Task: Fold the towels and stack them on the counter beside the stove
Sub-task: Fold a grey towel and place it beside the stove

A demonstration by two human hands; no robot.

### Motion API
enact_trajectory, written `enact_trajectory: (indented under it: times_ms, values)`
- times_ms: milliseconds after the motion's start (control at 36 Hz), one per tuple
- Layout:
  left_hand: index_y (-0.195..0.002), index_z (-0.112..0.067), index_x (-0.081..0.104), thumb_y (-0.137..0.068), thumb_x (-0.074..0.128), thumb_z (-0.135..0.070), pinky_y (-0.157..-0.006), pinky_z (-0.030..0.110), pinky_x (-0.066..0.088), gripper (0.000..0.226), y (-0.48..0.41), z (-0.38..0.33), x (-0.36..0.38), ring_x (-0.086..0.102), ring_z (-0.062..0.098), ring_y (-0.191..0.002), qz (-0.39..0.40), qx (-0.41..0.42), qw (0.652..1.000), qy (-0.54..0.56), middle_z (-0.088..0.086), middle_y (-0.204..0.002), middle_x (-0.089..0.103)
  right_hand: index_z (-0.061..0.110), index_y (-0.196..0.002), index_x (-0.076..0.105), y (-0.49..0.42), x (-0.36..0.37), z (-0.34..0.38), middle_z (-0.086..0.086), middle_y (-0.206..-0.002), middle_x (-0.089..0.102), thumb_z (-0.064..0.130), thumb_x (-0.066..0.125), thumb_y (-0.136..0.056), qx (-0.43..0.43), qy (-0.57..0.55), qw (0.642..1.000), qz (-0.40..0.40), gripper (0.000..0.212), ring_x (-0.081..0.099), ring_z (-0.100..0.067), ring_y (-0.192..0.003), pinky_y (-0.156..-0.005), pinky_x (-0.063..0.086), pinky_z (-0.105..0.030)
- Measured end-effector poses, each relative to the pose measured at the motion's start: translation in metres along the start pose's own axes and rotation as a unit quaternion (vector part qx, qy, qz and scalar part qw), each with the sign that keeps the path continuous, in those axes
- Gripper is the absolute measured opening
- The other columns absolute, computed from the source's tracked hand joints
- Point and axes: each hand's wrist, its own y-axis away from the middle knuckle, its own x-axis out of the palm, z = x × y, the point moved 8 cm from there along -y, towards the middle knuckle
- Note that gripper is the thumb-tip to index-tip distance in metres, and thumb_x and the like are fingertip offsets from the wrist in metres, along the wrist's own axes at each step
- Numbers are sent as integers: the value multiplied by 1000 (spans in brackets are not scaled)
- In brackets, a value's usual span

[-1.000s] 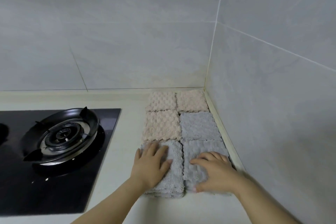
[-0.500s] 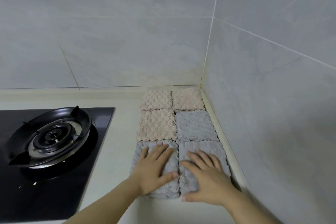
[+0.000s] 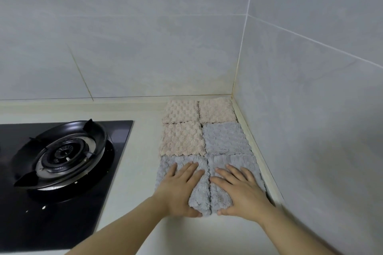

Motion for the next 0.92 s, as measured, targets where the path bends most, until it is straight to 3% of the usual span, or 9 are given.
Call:
enact_trajectory:
  times_ms: [56, 333, 389, 472, 528, 583, 639, 694, 917]
  values:
    - [-150, -23, -7, -51, 21, -81, -106, 38, -19, 118, -6, 1, 0, -17, 16, -144, -13, 5, 1000, -3, 3, -158, -12, 42, -145, 11, -3, 0, -2, 15, -157, 1, 79, 21, -51, -18, -12, 1000, -20, 102, -13, -7, -140, -105, -17, -32]
    - [-150, -24, -4, -52, 28, -93, -111, 38, -15, 125, -3, -1, -6, -19, 11, -141, -6, 9, 999, 32, 2, -158, -10, 41, -144, 20, -9, -12, 4, 16, -155, 9, 85, 41, -44, -21, -38, 999, -19, 111, -6, -11, -144, -108, -11, -26]
    - [-150, -26, 7, -58, 20, -89, -115, 39, 0, 112, 2, 0, -25, 2, 14, -146, -58, 19, 997, 48, 0, -159, 7, 43, -143, 21, -7, -31, 7, 19, -151, 21, 93, 26, -43, -15, -64, 997, -50, 112, 6, -7, -141, -107, -2, -23]
    - [-136, -26, 41, -91, 11, -68, -99, 34, 40, 69, 7, 13, -49, 53, 17, -123, -186, 6, 981, 60, -3, -135, 55, 35, -131, 49, -8, -67, 13, 19, -126, 53, 81, 2, -73, -20, -72, 978, -193, 87, 44, -6, -121, -92, 15, -16]
    - [-133, -26, 42, -98, 8, -54, -94, 31, 46, 57, 4, 31, -54, 58, 19, -118, -201, -59, 975, 74, -5, -129, 60, 29, -111, 65, -15, -74, 5, 17, -108, 66, 62, 3, -93, 17, -81, 969, -231, 73, 59, -9, -105, -86, 24, -22]
    - [-140, -21, 36, -97, 0, -55, -101, 40, 40, 65, -3, 41, -52, 50, 23, -128, -181, -108, 976, 61, -1, -140, 50, 26, -127, 56, -26, -68, -4, 11, -133, 54, 67, -11, -86, 62, -76, 972, -216, 89, 48, -17, -127, -98, 18, -26]
    - [-149, -23, 5, -82, -13, -67, -114, 42, 8, 82, -15, 40, -46, 10, 21, -144, -142, -103, 983, 52, -5, -155, 7, 29, -148, 18, -38, -55, -16, 11, -156, 9, 76, -38, -53, 89, -59, 978, -180, 120, 5, -18, -146, -111, -2, -31]
    - [-145, -31, -14, -72, -12, -72, -114, 41, -12, 83, -25, 38, -34, -18, 14, -142, -69, -103, 990, 66, -14, -149, -19, 32, -149, -1, -45, -41, -21, 11, -157, -11, 74, -47, -34, 104, -51, 986, -116, 131, -14, -17, -145, -115, -7, -38]
    - [-147, -38, -7, -93, 11, -62, -116, 47, -12, 62, -47, 38, -11, -18, 20, -144, 45, -117, 991, 46, -7, -158, -13, 32, -149, -4, -65, -17, -24, 12, -157, -12, 73, -48, -27, 86, -29, 995, -39, 136, -15, -16, -144, -115, -8, -42]
